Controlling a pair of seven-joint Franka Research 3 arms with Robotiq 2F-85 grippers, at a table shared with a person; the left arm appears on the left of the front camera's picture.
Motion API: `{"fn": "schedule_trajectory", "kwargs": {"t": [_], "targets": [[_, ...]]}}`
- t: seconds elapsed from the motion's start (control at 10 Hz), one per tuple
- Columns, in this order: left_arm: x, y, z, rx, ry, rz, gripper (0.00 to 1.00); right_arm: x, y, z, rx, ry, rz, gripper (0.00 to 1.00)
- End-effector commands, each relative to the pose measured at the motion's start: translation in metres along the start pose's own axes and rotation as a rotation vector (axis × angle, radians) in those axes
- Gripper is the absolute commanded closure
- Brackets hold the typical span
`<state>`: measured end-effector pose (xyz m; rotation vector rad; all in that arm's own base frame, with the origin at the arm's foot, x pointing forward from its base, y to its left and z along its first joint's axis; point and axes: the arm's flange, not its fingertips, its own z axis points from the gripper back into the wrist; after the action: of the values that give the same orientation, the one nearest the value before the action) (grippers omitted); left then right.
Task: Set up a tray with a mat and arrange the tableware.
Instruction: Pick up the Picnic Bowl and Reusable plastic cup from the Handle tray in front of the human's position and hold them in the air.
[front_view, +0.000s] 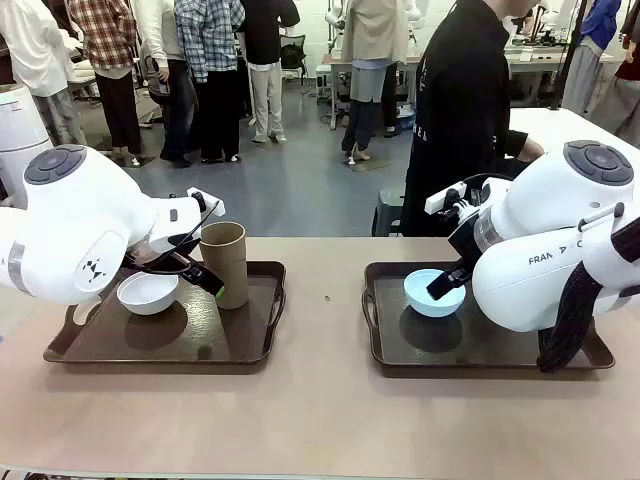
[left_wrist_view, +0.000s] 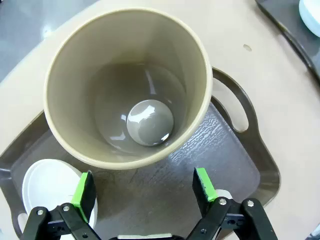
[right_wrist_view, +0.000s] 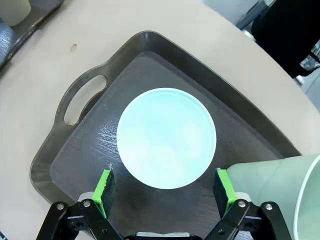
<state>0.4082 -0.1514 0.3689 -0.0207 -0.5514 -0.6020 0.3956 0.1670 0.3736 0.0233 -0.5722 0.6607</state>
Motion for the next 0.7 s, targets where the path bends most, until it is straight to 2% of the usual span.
{"fn": "schedule_trajectory", "kwargs": {"t": [0.0,0.6], "targets": [[-0.0026,-0.0019,0.0045,-0.002,0.001,-0.002,0.0,0.0,0.0001,0.0,0.0,0.0,0.0,0.0],[-0.0026,-0.0019,0.0045,-0.002,0.001,-0.002,0.0,0.0,0.0001,0.0,0.0,0.0,0.0,0.0]]}}
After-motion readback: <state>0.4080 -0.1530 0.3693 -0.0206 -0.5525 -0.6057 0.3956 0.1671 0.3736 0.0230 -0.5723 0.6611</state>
